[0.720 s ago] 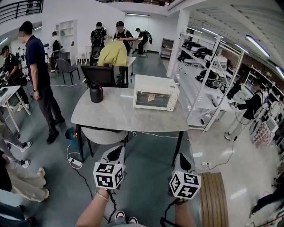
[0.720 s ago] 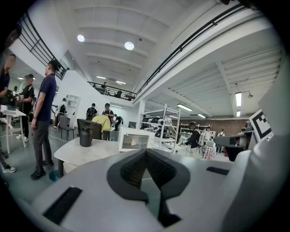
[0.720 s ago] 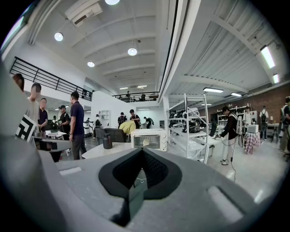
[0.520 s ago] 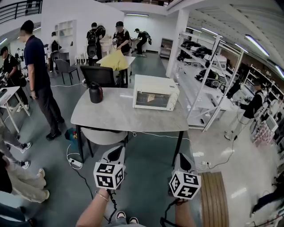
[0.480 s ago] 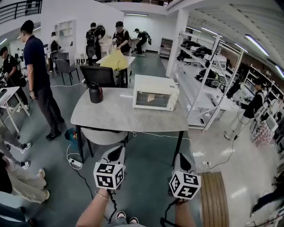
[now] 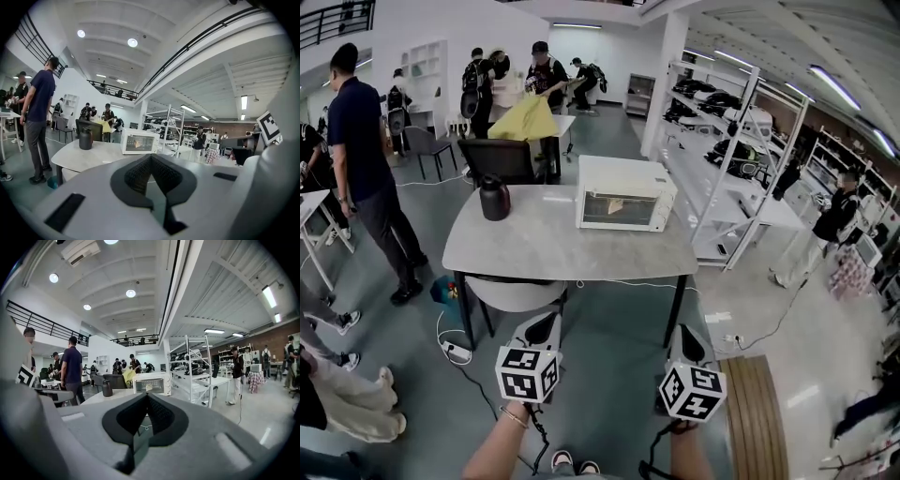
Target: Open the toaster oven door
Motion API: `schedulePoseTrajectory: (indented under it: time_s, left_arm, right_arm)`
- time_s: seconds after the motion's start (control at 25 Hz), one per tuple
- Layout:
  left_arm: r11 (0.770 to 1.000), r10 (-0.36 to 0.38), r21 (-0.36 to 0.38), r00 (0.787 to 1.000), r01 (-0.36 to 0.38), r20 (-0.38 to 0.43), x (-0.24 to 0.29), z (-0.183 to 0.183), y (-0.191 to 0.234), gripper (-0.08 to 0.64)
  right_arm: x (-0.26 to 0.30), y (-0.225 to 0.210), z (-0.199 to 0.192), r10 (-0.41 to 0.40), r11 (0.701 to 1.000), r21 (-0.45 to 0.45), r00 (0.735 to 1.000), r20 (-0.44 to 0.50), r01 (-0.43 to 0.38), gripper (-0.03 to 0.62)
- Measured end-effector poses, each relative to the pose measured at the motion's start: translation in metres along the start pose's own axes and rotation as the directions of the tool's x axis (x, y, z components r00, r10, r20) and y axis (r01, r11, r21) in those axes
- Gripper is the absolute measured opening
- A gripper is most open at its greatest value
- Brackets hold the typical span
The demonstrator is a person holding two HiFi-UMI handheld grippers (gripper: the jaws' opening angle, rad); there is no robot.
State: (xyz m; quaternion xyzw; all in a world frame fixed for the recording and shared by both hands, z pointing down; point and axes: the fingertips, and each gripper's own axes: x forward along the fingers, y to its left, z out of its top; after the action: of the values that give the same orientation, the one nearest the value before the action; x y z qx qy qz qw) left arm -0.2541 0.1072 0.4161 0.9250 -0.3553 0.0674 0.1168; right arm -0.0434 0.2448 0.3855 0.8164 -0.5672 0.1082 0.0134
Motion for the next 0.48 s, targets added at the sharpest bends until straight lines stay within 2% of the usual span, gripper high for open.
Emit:
schedulePoseTrajectory:
  time_s: [0.48]
  left_arm:
    - [1.000,-0.031,-0.005,0.999,0.030,-0.021,0.045,0.012,0.031,0.003]
  right_arm:
    - [0.031,-0.010,0.002,-0.081,0.997,0.015,0.996,-0.026,0.082,0.005]
